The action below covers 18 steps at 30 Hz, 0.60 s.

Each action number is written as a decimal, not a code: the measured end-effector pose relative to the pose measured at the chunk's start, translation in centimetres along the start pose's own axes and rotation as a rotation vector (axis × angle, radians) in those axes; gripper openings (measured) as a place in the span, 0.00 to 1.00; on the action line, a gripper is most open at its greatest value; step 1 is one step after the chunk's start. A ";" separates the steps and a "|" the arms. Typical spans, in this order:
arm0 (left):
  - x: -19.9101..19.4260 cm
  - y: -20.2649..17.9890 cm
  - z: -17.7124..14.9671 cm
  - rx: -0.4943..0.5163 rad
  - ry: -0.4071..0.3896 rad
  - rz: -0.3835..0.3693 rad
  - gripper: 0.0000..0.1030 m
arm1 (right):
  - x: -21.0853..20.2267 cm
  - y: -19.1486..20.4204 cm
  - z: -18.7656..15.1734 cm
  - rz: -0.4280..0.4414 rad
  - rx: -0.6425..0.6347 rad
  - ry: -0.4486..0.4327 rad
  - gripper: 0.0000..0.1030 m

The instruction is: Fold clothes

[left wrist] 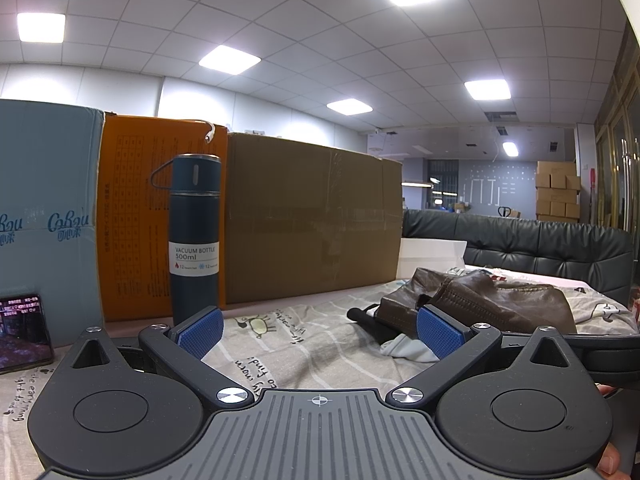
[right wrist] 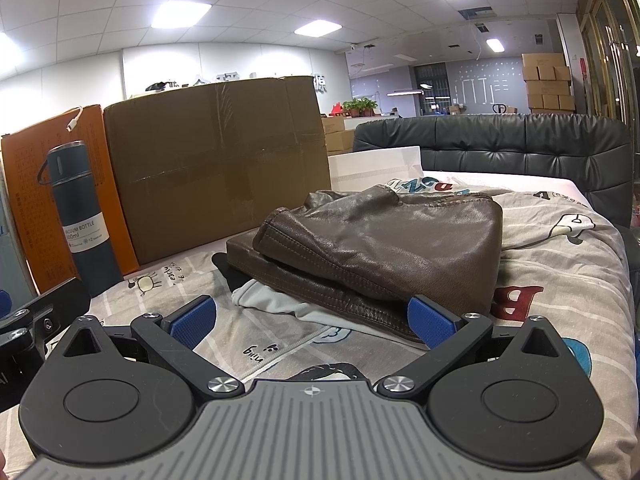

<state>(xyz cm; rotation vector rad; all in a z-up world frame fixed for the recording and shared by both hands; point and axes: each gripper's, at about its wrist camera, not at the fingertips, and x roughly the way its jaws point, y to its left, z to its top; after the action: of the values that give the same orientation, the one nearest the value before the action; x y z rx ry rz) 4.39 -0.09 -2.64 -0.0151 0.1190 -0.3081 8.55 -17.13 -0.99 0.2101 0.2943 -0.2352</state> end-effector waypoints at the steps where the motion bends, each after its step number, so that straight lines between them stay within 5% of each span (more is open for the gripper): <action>1: 0.0 0.0 0.0 0.000 0.000 0.000 1.00 | 0.0 0.0 0.0 0.000 0.000 0.001 1.00; 18: -0.1 -0.1 0.0 0.000 0.000 0.000 1.00 | 0.0 0.0 0.0 0.000 0.001 0.002 1.00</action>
<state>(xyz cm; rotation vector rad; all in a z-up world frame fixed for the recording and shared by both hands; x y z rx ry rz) 4.29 -0.18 -2.60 -0.0149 0.1194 -0.3077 8.58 -17.12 -1.01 0.2109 0.2962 -0.2347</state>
